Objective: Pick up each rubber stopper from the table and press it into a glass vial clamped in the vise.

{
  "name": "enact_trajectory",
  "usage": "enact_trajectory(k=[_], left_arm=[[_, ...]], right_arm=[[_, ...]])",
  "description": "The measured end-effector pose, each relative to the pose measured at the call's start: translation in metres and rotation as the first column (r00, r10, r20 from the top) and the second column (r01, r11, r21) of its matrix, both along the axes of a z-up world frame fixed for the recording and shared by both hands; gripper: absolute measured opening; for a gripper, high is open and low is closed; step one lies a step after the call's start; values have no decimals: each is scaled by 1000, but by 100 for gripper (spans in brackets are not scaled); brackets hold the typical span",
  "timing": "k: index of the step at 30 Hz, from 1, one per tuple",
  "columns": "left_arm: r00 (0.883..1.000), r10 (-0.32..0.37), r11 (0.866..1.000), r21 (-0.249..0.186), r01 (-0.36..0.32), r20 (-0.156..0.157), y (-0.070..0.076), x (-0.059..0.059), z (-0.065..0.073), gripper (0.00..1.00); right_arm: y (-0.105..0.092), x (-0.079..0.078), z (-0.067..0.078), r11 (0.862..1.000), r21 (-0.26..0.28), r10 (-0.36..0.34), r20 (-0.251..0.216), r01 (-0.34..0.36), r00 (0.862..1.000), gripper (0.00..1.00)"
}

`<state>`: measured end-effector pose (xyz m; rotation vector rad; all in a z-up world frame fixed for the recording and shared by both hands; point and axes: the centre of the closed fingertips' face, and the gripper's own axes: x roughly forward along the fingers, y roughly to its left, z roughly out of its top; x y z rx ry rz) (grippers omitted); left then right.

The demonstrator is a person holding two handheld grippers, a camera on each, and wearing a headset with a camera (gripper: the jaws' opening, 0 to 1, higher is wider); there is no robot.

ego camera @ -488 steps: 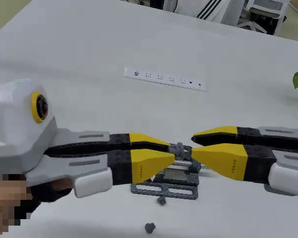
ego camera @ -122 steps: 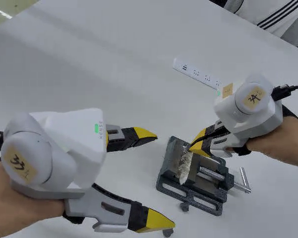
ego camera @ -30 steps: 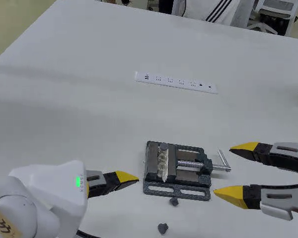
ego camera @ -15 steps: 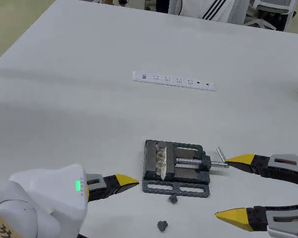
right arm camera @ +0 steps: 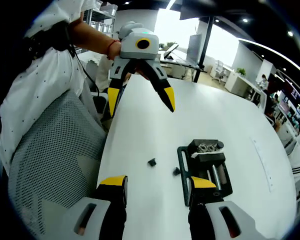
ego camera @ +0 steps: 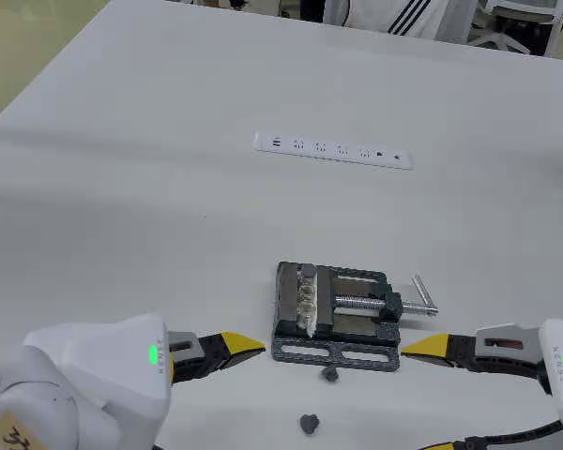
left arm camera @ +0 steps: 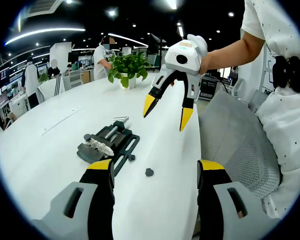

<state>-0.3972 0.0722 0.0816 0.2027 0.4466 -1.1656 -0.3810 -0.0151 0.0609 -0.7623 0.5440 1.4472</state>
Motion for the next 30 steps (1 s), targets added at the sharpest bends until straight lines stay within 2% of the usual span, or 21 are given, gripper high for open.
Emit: enact_trajectory(k=[9, 16, 30], left_arm=[[1000, 8, 1000, -7, -8, -6, 0, -1, -1, 66], [1000, 15, 1000, -10, -15, -11, 1, -2, -4, 66], [999, 35, 999, -18, -36, -16, 5, -3, -6, 65]], right_arm=[[10, -6, -20, 995, -47, 86, -4, -86, 996, 39], [18, -9, -35, 983, -96, 157, -7, -157, 988, 35], [43, -4, -59, 958, -137, 251, -19, -251, 968, 26]])
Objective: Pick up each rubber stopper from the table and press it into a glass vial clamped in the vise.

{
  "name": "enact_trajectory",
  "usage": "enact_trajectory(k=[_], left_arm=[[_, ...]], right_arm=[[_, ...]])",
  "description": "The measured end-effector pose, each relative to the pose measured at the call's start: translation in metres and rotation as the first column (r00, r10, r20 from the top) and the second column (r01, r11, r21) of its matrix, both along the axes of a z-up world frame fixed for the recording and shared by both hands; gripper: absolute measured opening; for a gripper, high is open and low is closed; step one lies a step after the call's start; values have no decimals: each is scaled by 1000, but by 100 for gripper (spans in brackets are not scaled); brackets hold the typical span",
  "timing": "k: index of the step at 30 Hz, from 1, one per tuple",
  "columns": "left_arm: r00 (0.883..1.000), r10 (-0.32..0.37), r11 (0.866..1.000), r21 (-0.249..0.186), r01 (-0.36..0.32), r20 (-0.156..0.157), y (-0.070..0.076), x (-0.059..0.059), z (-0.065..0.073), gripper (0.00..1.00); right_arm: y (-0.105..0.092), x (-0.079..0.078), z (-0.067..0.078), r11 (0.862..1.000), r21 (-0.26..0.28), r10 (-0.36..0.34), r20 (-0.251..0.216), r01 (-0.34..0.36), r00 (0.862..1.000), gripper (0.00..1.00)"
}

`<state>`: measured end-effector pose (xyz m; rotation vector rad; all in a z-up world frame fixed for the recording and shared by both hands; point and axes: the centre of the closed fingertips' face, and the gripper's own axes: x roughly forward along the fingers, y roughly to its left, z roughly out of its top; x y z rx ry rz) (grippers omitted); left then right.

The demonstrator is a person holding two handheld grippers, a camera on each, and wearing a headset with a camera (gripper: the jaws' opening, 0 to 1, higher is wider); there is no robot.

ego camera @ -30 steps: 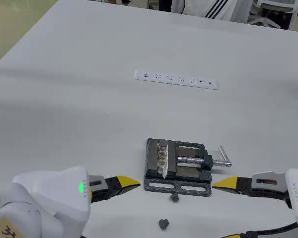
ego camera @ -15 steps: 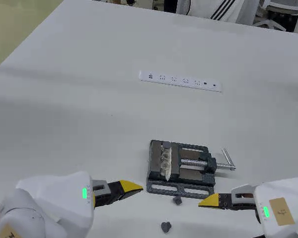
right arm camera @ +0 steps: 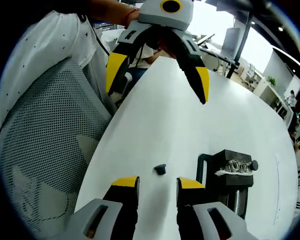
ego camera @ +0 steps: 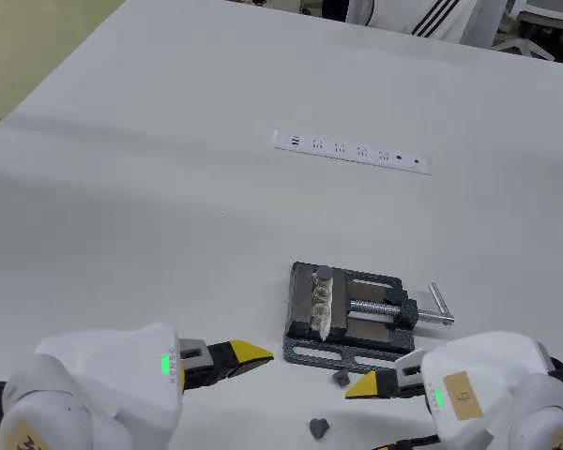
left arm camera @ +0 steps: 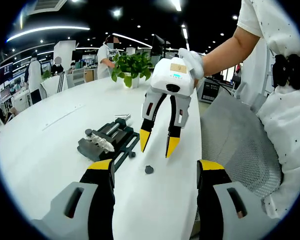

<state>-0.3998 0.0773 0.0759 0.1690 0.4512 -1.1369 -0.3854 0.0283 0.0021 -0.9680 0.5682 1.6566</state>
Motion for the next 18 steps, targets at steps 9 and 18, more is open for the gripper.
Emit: enact_trajectory(k=[9, 18], left_arm=[[1000, 11, 1000, -4, -11, -3, 3, 0, -1, 65], [1000, 21, 1000, -9, -21, -7, 5, 1, -1, 64]], right_arm=[[9, 2, -13, 998, -33, 48, 9, -47, 999, 19], [13, 3, -22, 995, -60, 83, 5, -82, 997, 13]])
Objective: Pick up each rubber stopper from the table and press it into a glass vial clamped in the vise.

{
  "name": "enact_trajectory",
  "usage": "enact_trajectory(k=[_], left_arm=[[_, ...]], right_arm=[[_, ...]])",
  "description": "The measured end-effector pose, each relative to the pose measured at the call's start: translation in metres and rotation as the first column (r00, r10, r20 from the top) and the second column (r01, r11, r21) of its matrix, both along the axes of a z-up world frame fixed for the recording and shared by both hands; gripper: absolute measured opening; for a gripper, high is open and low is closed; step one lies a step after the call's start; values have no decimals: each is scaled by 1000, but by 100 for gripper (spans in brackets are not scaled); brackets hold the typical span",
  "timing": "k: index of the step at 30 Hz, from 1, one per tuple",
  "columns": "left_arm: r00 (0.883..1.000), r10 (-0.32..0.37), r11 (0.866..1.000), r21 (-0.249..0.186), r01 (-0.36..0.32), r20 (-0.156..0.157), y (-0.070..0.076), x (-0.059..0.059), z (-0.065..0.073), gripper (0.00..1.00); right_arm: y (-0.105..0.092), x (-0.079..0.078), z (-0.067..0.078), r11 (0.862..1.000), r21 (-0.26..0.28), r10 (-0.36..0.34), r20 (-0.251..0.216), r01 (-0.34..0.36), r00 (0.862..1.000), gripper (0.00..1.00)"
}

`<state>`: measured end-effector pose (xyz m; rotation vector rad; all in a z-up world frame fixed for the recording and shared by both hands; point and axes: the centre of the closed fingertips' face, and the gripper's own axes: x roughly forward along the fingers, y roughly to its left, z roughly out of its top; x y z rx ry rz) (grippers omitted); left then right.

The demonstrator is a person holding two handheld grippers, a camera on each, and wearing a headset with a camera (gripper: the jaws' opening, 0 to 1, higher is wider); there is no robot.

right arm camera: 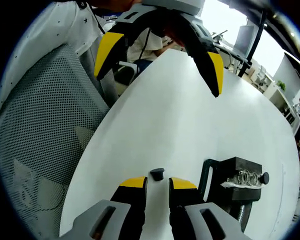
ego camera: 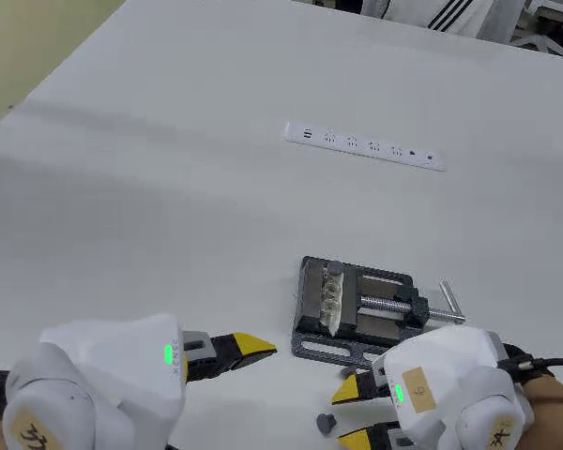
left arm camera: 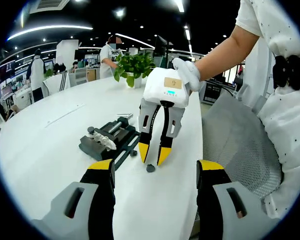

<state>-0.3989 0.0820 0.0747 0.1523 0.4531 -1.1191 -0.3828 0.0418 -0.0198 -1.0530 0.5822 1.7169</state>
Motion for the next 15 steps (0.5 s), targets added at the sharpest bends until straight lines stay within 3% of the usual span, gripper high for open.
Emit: enact_trajectory(k=[15], left_arm=[[1000, 14, 1000, -7, -14, -2, 3, 2, -1, 64]], right_arm=[[2, 0, -7, 1000, -17, 16, -11, -16, 1000, 6]])
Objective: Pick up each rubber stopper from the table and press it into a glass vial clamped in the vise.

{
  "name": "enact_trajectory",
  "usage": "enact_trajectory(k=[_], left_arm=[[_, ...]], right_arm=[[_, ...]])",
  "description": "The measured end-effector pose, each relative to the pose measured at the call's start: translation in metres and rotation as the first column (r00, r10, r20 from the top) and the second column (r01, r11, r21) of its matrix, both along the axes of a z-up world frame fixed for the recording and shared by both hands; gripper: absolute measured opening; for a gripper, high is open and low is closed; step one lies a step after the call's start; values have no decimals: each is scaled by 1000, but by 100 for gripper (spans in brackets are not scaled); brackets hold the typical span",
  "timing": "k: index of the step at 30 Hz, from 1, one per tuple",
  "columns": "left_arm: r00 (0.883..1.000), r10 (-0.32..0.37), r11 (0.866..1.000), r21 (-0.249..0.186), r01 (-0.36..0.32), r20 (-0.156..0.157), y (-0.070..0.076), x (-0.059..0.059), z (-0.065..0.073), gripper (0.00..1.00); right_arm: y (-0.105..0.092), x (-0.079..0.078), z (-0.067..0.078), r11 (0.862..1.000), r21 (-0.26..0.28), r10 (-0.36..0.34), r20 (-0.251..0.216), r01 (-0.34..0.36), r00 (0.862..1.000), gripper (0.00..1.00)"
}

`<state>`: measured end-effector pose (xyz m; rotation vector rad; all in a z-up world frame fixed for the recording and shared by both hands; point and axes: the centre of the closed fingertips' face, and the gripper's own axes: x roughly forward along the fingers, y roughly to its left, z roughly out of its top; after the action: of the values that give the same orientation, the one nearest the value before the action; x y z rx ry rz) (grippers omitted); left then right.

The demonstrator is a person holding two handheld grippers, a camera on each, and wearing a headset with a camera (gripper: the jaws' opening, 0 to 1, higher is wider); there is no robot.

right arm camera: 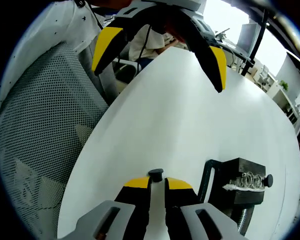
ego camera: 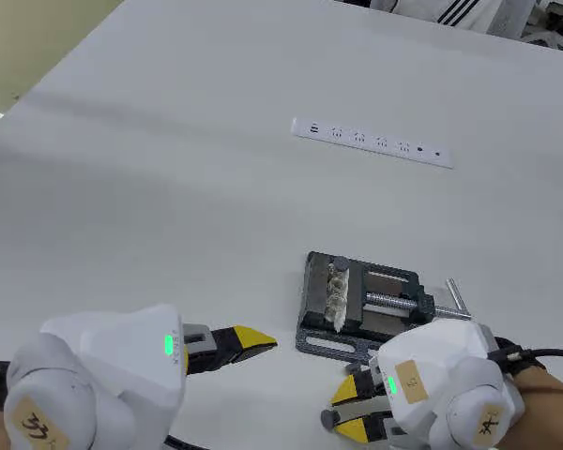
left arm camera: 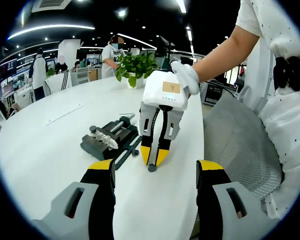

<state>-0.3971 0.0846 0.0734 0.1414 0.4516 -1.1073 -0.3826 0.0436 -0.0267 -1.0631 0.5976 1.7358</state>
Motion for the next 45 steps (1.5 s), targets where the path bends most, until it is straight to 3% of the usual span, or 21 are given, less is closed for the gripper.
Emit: enact_trajectory(k=[9, 19, 26, 30, 33, 36, 40, 44, 45], left_arm=[[1000, 1, 1000, -3, -1, -2, -1, 0, -2, 64], [1000, 4, 1000, -14, -4, 0, -1, 1, 0, 63], [1000, 4, 1000, -21, -4, -1, -1, 2, 1, 63], [1000, -1, 1000, -24, 1, 2, -3, 3, 4, 63], [1000, -2, 1000, -29, 2, 6, -5, 5, 7, 62], [1000, -2, 999, -36, 2, 8, -5, 8, 10, 62], [1000, 3, 999, -51, -3, 11, -6, 12, 15, 61], [1000, 8, 998, -65, -7, 16, -6, 16, 22, 60], [1000, 10, 998, -68, -8, 19, -6, 17, 24, 60]], right_arm=[[0, -1, -2, 1000, -3, -7, -7, 7, 1000, 3], [-3, 0, -2, 998, 12, -68, -29, 68, 997, 2], [-7, 1, 10, 985, 62, -156, -65, 160, 986, 2], [-9, 3, 18, 971, 94, -210, -91, 219, 973, 2], [-8, 5, 27, 954, 128, -258, -119, 273, 959, 2], [-6, 8, 39, 926, 172, -311, -156, 336, 938, 2], [-4, 13, 56, 879, 228, -379, -198, 419, 904, 2], [-1, 15, 70, 839, 276, -417, -228, 469, 880, 1], [0, 15, 74, 823, 286, -431, -248, 491, 868, 1]])
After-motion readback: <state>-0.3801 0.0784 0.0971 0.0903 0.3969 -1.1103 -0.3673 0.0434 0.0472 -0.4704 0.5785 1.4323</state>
